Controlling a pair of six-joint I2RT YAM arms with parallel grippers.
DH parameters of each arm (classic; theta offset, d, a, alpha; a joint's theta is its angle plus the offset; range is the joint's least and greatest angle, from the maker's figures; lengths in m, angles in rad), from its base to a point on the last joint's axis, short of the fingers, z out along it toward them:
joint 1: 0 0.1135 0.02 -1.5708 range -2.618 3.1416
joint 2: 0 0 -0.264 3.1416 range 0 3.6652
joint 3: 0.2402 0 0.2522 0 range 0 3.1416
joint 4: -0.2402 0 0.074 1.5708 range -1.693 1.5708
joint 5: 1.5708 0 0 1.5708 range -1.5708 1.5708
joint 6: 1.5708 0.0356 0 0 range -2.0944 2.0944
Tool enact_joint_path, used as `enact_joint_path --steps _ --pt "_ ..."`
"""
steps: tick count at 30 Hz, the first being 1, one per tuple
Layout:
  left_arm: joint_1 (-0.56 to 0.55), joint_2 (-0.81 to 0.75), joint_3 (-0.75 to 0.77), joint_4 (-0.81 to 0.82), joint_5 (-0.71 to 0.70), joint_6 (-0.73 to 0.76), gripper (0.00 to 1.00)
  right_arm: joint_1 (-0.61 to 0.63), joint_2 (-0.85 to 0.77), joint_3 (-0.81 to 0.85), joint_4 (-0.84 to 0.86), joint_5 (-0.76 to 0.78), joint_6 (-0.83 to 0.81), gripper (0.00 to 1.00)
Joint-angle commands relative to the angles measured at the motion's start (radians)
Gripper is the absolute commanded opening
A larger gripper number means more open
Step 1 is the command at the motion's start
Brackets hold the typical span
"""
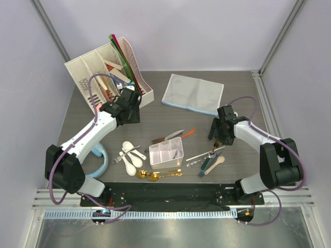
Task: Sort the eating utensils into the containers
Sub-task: Move the fork to the center of the board.
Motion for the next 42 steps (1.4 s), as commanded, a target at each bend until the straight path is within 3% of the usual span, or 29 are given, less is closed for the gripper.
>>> enact_joint_path --steps 1,12,18,22,35,42 --pt "-0.005 0.01 0.007 0.011 -0.016 0.017 0.52 -0.019 0.003 -0.008 0.025 0.014 -0.003 0.72" --pt "-0.008 0.011 0.007 0.008 -0.025 0.02 0.52 -0.023 0.065 -0.017 0.068 -0.065 0.003 0.64" --pt "-0.008 0.013 0.009 0.007 -0.021 0.018 0.52 -0.023 0.039 -0.022 0.063 -0.072 0.012 0.45" --pt "-0.009 0.013 0.012 0.007 -0.018 0.018 0.52 -0.023 0.026 -0.02 0.068 -0.072 0.018 0.2" --pt "-0.015 0.019 0.009 -0.001 -0.041 0.018 0.52 -0.006 0.19 0.106 0.163 -0.072 0.018 0.17" --pt "-0.02 0.03 0.01 -0.004 -0.048 0.02 0.53 -0.003 0.252 0.198 0.18 -0.071 -0.02 0.2"
